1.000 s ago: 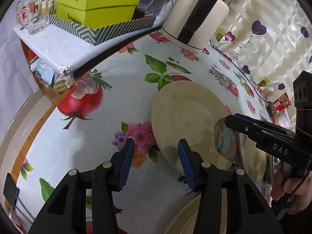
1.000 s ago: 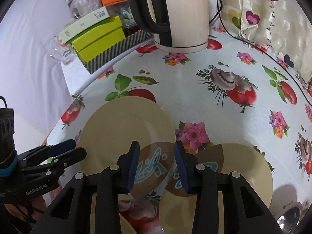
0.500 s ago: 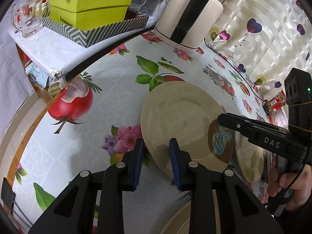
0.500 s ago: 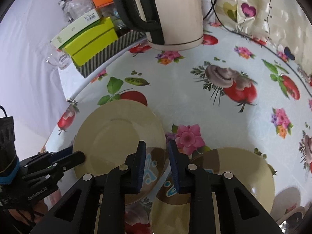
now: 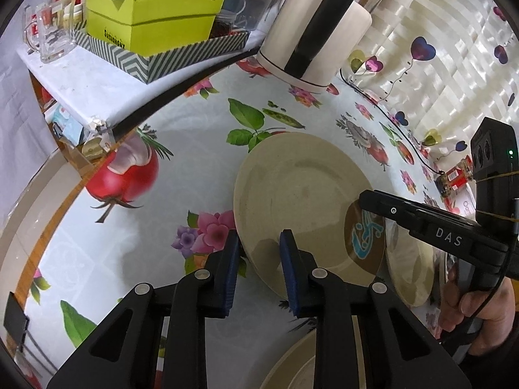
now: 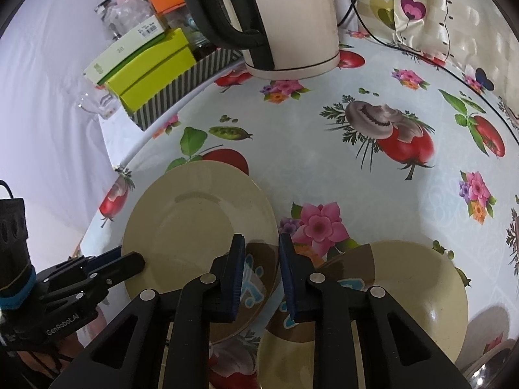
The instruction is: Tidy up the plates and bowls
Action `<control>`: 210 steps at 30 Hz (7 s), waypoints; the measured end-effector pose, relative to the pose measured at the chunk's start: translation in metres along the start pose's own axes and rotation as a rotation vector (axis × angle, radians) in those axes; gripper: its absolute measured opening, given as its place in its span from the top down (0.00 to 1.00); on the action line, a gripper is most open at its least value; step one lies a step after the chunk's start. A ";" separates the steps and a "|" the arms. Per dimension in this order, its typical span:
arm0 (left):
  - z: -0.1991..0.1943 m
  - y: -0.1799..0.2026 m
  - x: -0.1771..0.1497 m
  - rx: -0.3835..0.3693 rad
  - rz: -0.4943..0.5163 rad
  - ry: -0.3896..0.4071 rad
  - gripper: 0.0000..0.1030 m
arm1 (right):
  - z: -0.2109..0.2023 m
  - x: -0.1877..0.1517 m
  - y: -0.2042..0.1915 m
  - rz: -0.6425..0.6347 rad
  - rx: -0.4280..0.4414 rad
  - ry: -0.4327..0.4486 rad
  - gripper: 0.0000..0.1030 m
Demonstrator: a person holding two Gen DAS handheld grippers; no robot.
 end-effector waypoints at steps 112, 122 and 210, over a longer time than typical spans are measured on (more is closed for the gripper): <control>-0.085 0.019 -0.113 0.033 0.115 -0.065 0.75 | -0.090 -0.156 -0.044 0.023 -0.033 -0.019 0.71; -0.099 0.036 -0.097 0.007 0.133 -0.023 0.75 | -0.114 -0.147 -0.040 0.030 -0.048 0.033 0.71; 0.027 0.120 -0.032 -0.089 0.097 -0.177 0.72 | -0.090 -0.044 0.113 0.116 -0.117 -0.038 0.63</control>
Point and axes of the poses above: each gripper's, at about its wrist camera, not at the fingertips, and z roughly the way its jaws point, y to its right, x to its top, the point moved 5 cm from there along z, roughly the way its jaws point, and after that the axes turned 4 degrees about y, right-handed, at the moved point
